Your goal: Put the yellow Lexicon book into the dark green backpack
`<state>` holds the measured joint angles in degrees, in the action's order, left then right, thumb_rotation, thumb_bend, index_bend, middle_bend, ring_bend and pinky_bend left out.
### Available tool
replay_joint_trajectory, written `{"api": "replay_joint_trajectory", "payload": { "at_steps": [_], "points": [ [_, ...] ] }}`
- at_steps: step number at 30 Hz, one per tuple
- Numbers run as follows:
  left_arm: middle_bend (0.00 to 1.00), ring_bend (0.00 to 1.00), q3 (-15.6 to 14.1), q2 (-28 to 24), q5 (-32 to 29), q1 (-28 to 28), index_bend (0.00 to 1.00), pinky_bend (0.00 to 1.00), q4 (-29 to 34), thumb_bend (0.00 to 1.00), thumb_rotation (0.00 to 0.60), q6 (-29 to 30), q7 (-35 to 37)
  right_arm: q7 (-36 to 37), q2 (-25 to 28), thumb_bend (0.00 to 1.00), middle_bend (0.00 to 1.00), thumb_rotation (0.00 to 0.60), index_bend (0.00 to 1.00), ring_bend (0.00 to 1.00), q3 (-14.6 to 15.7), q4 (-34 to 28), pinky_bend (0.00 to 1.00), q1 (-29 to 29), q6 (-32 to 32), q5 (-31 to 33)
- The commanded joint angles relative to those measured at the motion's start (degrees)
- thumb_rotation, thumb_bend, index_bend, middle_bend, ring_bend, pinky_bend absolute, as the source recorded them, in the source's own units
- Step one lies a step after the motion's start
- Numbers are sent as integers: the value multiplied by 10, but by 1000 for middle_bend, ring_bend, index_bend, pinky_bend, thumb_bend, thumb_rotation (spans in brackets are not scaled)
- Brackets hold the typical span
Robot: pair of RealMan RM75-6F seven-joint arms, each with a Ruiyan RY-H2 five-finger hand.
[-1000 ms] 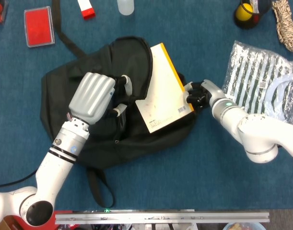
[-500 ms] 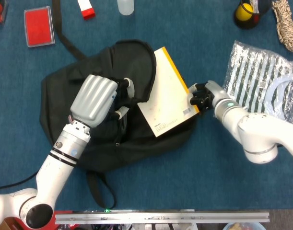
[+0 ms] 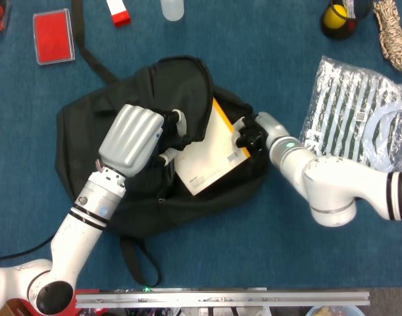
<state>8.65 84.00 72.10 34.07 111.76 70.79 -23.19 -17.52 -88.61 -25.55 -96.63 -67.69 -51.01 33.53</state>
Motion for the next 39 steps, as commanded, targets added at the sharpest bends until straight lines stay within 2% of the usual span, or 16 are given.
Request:
{"api": "replay_joint_trajectory", "payload": {
  "at_steps": [1,12,15,21,25,30,34,39],
  "points": [
    [634,691,1,0,-1,-1,541,877,0,323,600,0,0,-9,-11,541,630,600,809,584,-7,4,709,-3,-7,-2],
    [633,691,2,-1,-6,-3,538,877,-1,323,600,-1,-1,-27,-37,539,598,600,792,548,-29,20,706,11,2,-22],
    [633,691,3,-2,-7,-3,538,877,-1,323,600,0,-1,-39,-33,539,529,600,685,472,-29,15,630,22,27,-26],
    [633,690,4,-4,-13,-4,536,876,0,323,600,-2,0,-45,-6,535,296,600,252,256,-28,0,376,50,98,-43],
    [633,690,4,-4,-13,-4,536,875,0,323,600,-3,-1,-42,16,528,187,600,95,141,-21,-10,261,57,138,-48],
    [633,690,5,-5,-14,-4,535,875,-1,323,600,-3,0,-33,48,528,126,600,7,69,-3,-23,203,59,175,-54],
    [633,690,5,-6,-16,-4,534,875,-2,322,600,-4,0,-15,78,528,119,600,0,61,7,-44,195,64,190,-73],
    [633,688,7,-7,-19,-2,530,874,-4,322,600,-8,-1,24,142,529,119,600,0,60,0,-97,195,91,201,-127]
  ]
}}
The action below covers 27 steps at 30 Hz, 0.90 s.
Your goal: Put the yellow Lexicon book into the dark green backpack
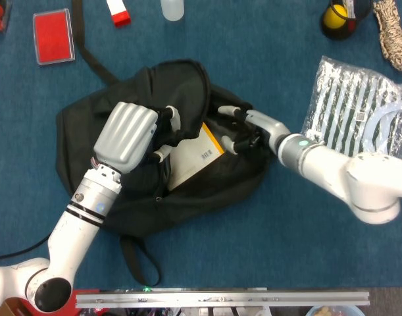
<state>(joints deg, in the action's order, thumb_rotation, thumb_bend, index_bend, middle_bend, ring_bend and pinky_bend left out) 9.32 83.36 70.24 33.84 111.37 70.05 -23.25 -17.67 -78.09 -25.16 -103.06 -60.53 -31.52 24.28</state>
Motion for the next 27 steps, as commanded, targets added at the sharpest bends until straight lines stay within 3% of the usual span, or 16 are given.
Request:
{"api": "replay_joint_trajectory", "payload": {
  "at_steps": [1,7,9,12,19,27],
  "points": [
    [633,687,0,-1,-1,1,527,872,0,323,600,-2,-1,35,50,529,119,600,0,60,-6,-45,195,28,5,-46],
    [607,622,-5,-8,-1,5,452,811,8,322,600,-15,-2,81,150,529,120,600,0,60,-18,-138,195,104,-16,-170],
    [579,578,-9,-15,-3,8,396,762,13,321,600,-26,-2,95,178,529,120,600,0,60,-21,-161,194,140,-37,-233],
    [464,487,-14,-26,-14,12,270,612,24,313,600,-40,-13,121,210,530,120,600,0,60,-27,-179,195,194,-69,-321],
    [217,258,-15,-41,-32,26,121,457,47,279,600,-57,-40,195,262,530,120,600,0,60,-35,-174,195,297,-95,-485],
    [181,240,-3,-73,-43,29,70,432,75,236,594,-63,-12,254,289,530,120,600,0,60,-18,-144,195,362,-100,-628]
  ]
}}
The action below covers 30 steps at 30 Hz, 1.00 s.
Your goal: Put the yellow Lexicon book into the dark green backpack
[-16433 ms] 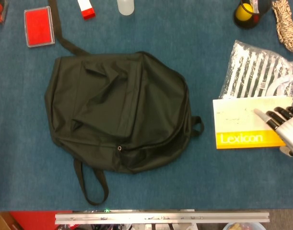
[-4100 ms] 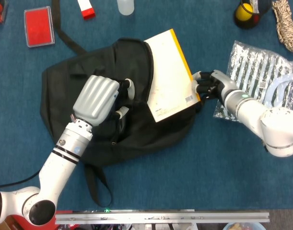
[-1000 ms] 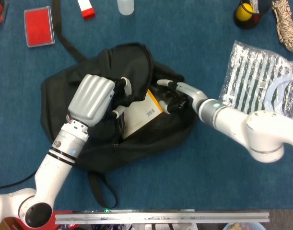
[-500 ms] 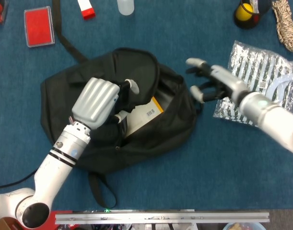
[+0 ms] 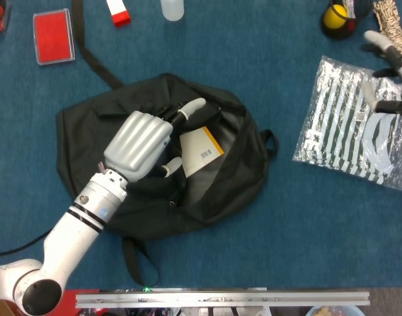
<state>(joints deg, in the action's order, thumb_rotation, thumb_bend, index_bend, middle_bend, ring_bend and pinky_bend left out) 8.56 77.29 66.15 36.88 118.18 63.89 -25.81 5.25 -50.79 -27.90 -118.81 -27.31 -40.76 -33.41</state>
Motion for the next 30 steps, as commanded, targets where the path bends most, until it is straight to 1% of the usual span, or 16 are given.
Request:
{"api": "replay_joint_trajectory", "payload": {
  "at_steps": [1,5,8,11,14,18,23,26,30],
  "points": [
    [181,240,7,-18,-2,-3,70,432,10,236,589,-1,23,30,18,530,120,600,0,60,13,17,195,34,-9,-64],
    [183,243,15,-47,-3,-8,70,432,13,236,583,2,50,64,24,530,119,600,0,60,18,27,194,51,-12,-101],
    [190,249,17,-53,-9,-9,70,432,5,236,578,0,64,90,29,530,120,600,0,60,22,34,193,60,-13,-128],
    [191,249,12,-45,-11,-5,70,432,-9,236,580,-2,57,102,28,530,120,600,0,60,30,42,193,65,-20,-149],
    [191,249,7,-29,-8,-7,70,432,-33,236,593,11,44,100,28,529,120,600,0,60,40,50,193,68,-31,-171],
    [191,249,7,-16,-14,-18,70,432,-75,236,600,33,50,59,17,529,119,600,0,60,67,71,193,74,-78,-226],
    [191,249,17,-23,-27,-33,71,432,-119,236,600,47,86,-31,-24,528,126,600,0,60,109,118,193,87,-174,-317],
    [191,249,19,-27,-21,-46,76,432,-146,236,600,63,101,-80,-47,528,142,600,4,60,135,144,193,99,-224,-363],
    [191,249,13,-32,-3,-68,84,432,-184,236,600,89,120,-127,-75,528,159,600,32,60,163,185,193,119,-282,-403]
  ]
}}
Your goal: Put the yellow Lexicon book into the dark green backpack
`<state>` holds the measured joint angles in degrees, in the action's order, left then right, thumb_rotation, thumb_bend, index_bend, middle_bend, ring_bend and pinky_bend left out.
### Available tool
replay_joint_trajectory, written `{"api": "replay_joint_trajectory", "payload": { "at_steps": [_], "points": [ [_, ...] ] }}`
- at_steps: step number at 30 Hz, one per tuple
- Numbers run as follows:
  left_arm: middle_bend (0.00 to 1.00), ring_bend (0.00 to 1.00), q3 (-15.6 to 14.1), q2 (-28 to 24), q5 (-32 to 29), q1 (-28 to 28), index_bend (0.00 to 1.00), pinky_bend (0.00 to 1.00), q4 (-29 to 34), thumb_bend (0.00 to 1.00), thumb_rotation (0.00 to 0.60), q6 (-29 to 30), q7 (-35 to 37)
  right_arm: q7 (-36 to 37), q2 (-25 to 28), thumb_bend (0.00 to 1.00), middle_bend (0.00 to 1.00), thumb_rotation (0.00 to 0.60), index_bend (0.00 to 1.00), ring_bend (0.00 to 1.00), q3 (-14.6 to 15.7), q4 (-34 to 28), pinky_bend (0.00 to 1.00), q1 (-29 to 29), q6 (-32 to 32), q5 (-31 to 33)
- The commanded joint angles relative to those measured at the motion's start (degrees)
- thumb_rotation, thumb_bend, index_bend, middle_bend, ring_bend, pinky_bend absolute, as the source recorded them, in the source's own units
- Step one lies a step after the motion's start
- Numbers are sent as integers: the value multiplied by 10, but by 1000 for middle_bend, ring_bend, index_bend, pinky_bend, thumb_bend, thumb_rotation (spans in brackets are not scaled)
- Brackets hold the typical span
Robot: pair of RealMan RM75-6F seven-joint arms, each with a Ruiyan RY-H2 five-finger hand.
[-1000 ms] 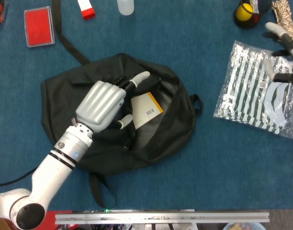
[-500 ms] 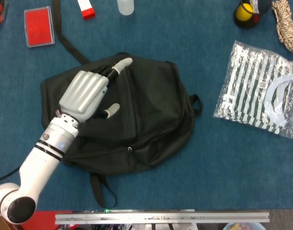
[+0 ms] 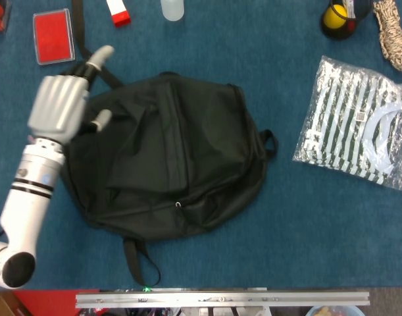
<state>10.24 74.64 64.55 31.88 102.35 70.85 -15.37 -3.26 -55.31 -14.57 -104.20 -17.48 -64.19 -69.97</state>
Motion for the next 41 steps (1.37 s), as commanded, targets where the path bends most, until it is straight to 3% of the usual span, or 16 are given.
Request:
{"api": "replay_joint_trajectory", "payload": {
  "at_steps": [1,9,21,27,41],
  "points": [
    [191,249,-7,-7,19,-23,86,432,-34,236,600,25,20,-49,-35,528,166,600,42,60,34,48,194,25,-60,-43],
    [192,249,-41,-30,62,-84,117,427,-92,236,600,80,57,-65,-68,518,187,600,92,67,65,118,196,62,-131,-79],
    [201,249,-87,-87,109,-182,143,409,-88,236,600,148,125,-33,-78,489,231,600,145,98,92,147,206,91,-168,-115],
    [208,249,-94,-91,134,-222,155,398,-85,236,600,192,149,-27,-80,476,239,600,154,99,96,138,207,95,-176,-125],
    [211,249,-90,-100,153,-243,159,371,-76,236,600,187,131,-20,-77,472,250,600,169,109,105,125,207,86,-162,-147]
  ]
}}
